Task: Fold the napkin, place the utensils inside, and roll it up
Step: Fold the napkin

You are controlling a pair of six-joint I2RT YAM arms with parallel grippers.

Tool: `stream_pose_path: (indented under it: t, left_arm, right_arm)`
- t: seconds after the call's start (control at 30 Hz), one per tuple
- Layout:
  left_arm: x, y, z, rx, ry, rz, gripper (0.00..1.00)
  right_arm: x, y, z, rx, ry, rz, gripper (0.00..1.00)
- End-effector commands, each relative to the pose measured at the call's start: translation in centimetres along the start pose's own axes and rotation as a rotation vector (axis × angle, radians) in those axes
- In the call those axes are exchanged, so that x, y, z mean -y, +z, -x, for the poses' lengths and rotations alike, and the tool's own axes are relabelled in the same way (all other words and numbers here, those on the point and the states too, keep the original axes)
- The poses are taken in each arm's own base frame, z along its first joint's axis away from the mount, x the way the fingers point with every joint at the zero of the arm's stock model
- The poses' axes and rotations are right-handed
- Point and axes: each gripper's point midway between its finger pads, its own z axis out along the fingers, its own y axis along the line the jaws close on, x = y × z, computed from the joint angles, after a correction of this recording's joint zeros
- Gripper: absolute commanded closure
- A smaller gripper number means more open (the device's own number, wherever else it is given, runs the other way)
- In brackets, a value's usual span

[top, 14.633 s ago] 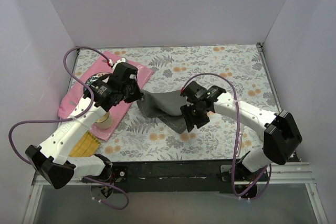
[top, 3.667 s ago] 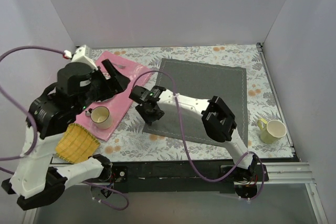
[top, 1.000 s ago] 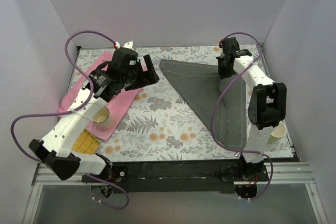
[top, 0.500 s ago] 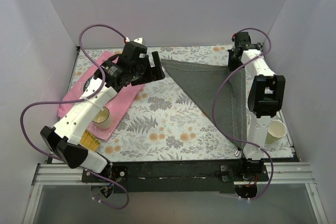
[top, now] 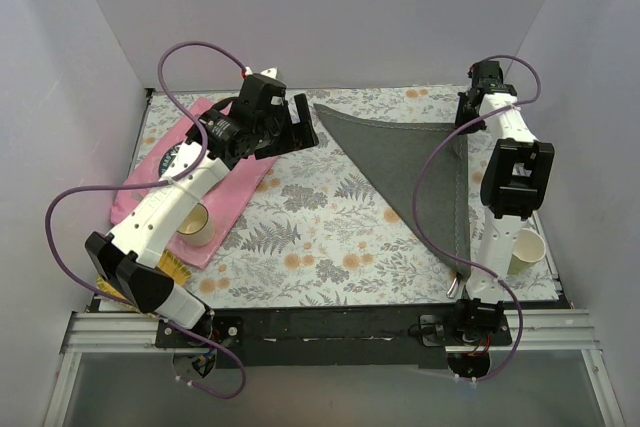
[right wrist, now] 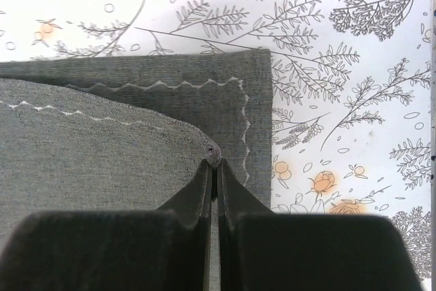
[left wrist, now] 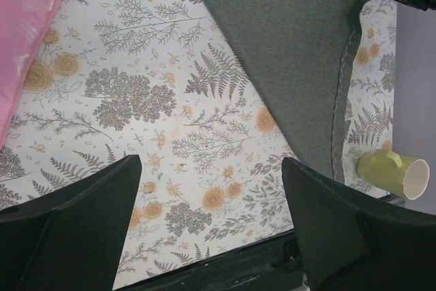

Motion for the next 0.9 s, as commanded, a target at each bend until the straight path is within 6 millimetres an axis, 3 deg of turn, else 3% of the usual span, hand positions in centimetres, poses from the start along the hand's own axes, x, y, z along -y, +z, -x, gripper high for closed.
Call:
stream_pose_path:
  t: [0.0, 0.57, 0.67, 0.77, 0.8, 0.87]
  left_arm:
    - [0.9, -0.8, 0.9, 0.019, -0.008, -0.033, 0.16]
    - [0.8, -0.5, 0.4, 0.007, -0.025, -0.033, 0.16]
    - [0.6, -0.3, 0.1, -0.001, -0.02, -0.027, 0.16]
    - [0.5, 0.1, -0.1, 0.001, -0.028, -0.027, 0.16]
    - [0.4, 0.6, -0.3, -0.002, -0.031, -0.028, 0.17]
    - [0.6, 0.9, -0.5, -0.009, -0.041, -0.039, 0.17]
  right_arm:
    - [-0.2, 0.4, 1.3, 0.031, 0.011, 0.028, 0.99]
    - [0.7, 2.7, 0.9, 0.012, -0.001, 0.004, 0.95]
    - [1.5, 2.9, 1.4, 0.019, -0.017, -0.031, 0.83]
    - [2.8, 2.9, 2.0, 0.024, -0.043, -0.103, 0.62]
    - [3.5, 2.1, 3.6, 0.061, -0.041, -0.144, 0.51]
    - [3.7, 1.6, 4.0, 0.068, -0.023, -0.163, 0.42]
